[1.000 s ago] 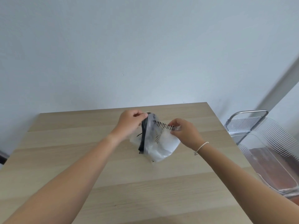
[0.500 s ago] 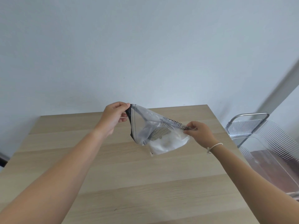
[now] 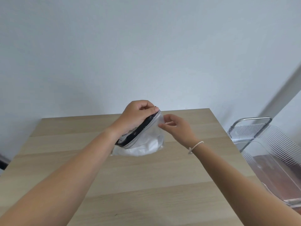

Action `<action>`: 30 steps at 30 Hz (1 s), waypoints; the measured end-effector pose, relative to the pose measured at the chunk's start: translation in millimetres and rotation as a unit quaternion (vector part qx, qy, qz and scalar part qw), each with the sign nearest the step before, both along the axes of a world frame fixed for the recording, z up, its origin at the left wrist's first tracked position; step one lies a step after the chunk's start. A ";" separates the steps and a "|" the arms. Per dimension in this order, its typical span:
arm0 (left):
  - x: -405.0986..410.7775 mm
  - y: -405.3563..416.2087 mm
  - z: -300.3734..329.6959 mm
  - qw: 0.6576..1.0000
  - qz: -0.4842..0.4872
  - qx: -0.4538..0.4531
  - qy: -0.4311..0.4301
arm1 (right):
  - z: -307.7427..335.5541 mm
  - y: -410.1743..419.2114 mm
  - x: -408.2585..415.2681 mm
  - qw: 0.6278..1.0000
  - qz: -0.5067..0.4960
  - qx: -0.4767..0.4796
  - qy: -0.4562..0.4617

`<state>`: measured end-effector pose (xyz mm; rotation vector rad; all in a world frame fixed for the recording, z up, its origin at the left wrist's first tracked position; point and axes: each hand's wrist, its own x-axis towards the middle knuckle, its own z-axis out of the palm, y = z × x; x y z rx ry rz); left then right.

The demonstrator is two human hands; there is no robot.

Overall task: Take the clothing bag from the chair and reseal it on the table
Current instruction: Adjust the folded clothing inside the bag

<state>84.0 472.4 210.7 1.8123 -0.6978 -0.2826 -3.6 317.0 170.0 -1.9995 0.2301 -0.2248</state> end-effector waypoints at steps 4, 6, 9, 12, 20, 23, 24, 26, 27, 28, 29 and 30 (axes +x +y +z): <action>4.9 13.1 -4.0 0.999 0.014 -0.030 0.013 | 3.1 8.4 4.7 0.997 -0.033 0.068 -0.035; 7.7 25.3 -14.6 0.998 0.046 -0.034 0.019 | 4.8 8.0 5.5 0.992 -0.051 0.102 -0.047; 12.0 50.2 -46.4 0.993 0.104 -0.032 0.038 | 8.2 1.9 4.7 0.984 -0.069 0.155 -0.058; 7.3 74.1 -86.0 0.982 0.135 -0.038 0.124 | 10.0 -7.1 3.2 0.968 -0.066 0.228 -0.077; -11.9 66.1 -122.0 0.978 0.083 0.080 0.171 | 1.2 -17.3 5.1 0.905 -0.040 0.415 -0.082; -7.4 59.7 -123.8 0.976 0.148 0.058 0.152 | -1.8 -18.5 2.4 0.908 -0.012 0.410 -0.086; -5.2 58.8 -124.3 0.975 0.153 0.047 0.156 | -2.1 -18.8 1.8 0.909 -0.002 0.408 -0.086; -2.0 57.0 -125.8 0.976 0.136 0.041 0.164 | -1.4 -19.6 0.3 0.910 0.018 0.407 -0.083; -1.4 55.9 -126.5 0.978 0.124 0.045 0.158 | -0.4 -19.7 -0.3 0.909 0.029 0.409 -0.079; -1.3 54.3 -127.2 0.981 0.116 0.046 0.145 | 0.4 -19.8 -1.1 0.907 0.039 0.412 -0.074; -1.4 52.4 -128.0 0.985 0.114 0.044 0.126 | 0.8 -20.1 -2.0 0.904 0.049 0.418 -0.069; -1.3 50.1 -128.3 0.987 0.118 0.042 0.102 | 0.4 -20.9 -2.7 0.902 0.056 0.423 -0.065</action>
